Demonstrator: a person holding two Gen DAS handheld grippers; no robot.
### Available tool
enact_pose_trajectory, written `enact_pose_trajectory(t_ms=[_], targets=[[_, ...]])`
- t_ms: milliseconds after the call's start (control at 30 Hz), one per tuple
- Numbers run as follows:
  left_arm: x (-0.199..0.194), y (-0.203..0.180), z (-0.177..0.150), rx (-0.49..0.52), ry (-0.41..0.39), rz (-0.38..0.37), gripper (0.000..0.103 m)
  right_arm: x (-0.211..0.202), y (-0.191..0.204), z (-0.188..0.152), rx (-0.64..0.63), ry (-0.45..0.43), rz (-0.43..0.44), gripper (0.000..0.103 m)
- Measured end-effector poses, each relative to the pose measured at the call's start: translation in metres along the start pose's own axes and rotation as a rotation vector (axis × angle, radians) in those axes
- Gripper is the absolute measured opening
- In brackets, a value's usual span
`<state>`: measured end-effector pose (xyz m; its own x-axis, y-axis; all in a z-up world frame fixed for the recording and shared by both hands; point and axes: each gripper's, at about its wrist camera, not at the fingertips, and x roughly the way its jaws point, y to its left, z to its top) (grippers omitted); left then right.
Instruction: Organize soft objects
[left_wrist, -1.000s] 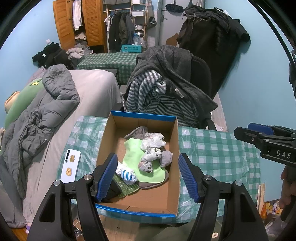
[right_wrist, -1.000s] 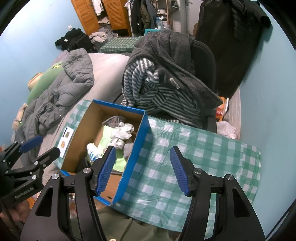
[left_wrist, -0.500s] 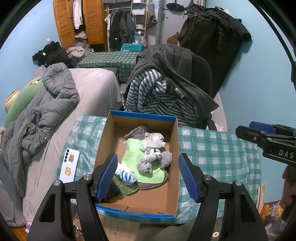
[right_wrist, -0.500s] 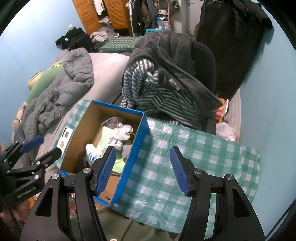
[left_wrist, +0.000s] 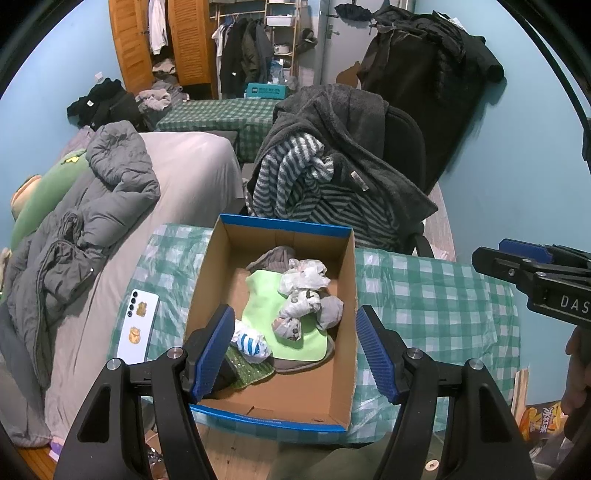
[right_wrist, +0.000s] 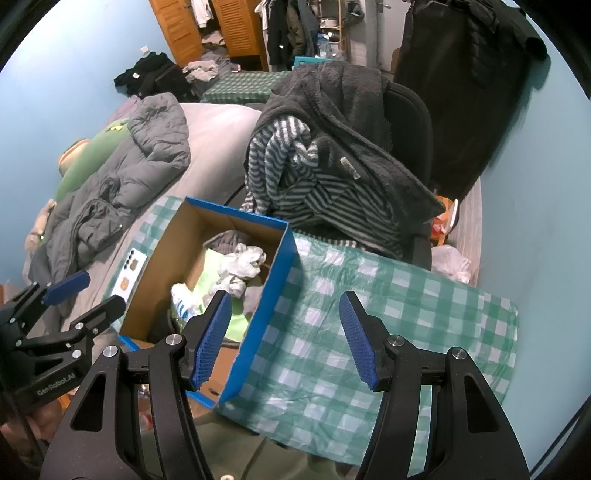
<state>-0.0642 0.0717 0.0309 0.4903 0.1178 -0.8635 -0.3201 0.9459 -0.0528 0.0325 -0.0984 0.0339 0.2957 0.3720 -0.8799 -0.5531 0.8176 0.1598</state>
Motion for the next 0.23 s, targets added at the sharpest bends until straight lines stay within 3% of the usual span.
enact_pose_trajectory(t_ms=[233], targets=[[0.0010, -0.0015, -0.0001, 0.004, 0.004, 0.007, 0.069, 0.0003, 0.0002, 0.0007, 0.000, -0.001, -0.001, 0.060]])
